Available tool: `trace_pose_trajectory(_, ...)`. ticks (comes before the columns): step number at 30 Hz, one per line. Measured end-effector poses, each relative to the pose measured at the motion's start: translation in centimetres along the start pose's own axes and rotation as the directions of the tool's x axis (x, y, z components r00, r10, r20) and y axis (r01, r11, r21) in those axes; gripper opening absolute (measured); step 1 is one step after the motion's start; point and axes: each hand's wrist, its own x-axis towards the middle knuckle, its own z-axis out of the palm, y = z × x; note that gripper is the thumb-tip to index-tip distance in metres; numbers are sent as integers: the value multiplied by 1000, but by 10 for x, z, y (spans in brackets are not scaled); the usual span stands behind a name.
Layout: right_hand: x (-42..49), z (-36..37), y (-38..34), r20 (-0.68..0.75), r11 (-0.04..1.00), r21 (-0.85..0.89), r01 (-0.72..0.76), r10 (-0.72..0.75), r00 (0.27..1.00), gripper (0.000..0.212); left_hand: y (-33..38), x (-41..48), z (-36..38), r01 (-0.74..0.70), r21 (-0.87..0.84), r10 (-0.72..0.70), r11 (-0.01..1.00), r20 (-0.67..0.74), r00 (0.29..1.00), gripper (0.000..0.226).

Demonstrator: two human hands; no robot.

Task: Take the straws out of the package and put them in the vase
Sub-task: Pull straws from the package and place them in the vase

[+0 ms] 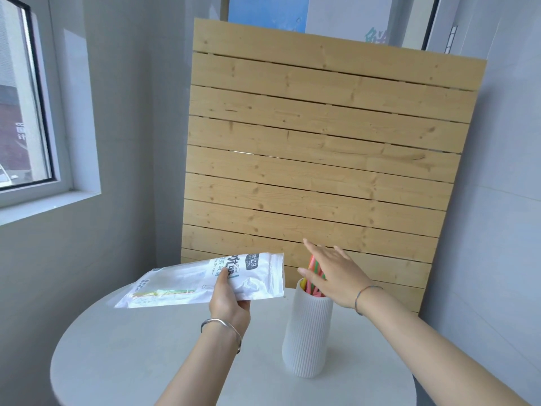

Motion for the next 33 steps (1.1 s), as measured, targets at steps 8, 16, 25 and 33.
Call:
trace_pose_trajectory(8,4,16,-88,-367,407,899,164,493,789,33,32,4,14,-133,50,131,990,29,991,23)
trace_pose_trajectory(16,23,66,-127,521,-893,433,-123,136,842,41,58,4,37,-563,604,403,564,394,826,7)
trace_pose_trajectory(25,18,82,-126,601,-811,542,-220,191,776,21,67,1,35,-693,545,344,473,610,714,11)
trace_pose_trajectory(33,9,64,-101,410,-438,860,-260,293,864,22,83,18,27,-596,361,529,717,273,803,23)
